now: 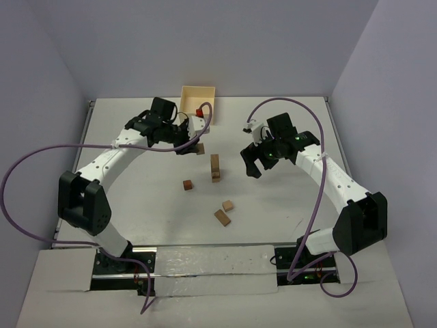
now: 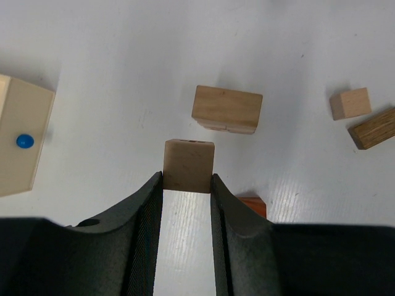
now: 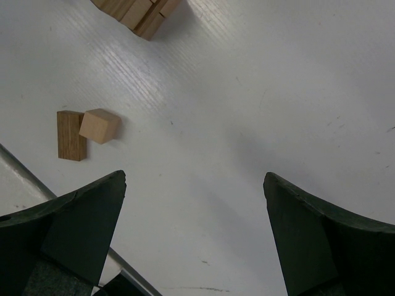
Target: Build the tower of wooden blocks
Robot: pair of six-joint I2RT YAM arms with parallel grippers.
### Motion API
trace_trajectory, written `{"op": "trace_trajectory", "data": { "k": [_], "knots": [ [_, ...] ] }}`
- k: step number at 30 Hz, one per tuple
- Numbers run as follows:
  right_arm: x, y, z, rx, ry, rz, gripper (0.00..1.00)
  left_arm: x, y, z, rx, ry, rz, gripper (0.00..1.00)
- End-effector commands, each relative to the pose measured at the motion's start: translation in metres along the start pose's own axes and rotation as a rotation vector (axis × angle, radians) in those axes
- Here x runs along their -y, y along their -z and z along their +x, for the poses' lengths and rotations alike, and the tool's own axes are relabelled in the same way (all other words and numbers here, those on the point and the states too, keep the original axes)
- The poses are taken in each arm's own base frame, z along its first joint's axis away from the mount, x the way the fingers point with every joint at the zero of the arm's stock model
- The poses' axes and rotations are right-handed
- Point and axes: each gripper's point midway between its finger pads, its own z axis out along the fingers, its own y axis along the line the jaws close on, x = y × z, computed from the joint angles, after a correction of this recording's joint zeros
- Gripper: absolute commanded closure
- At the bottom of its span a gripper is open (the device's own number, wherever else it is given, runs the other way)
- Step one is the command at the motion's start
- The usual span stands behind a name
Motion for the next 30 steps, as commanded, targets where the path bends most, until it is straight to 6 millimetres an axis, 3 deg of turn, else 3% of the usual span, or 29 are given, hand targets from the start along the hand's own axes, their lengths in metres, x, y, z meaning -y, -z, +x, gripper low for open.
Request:
{"op": "trace_trajectory", "data": {
  "k": [1, 18, 30],
  "knots": [
    [0.002, 0.009, -0.015, 0.042, 0.017, 0.001, 0.00, 0.007, -0.004, -0.022, 0.040, -0.058, 0.070, 0.81],
    [0.005, 0.005, -0.011, 0.013, 0.003, -0.014, 0.00, 0.021, -0.029, -0.029, 0.025, -0.130, 0.180, 0.77],
    [0.005, 0.004, -0.013, 0.009, 0.000, -0.022, 0.00, 0.019, -0.041, -0.032, 0.026, -0.153, 0.184, 0.70]
  ]
}}
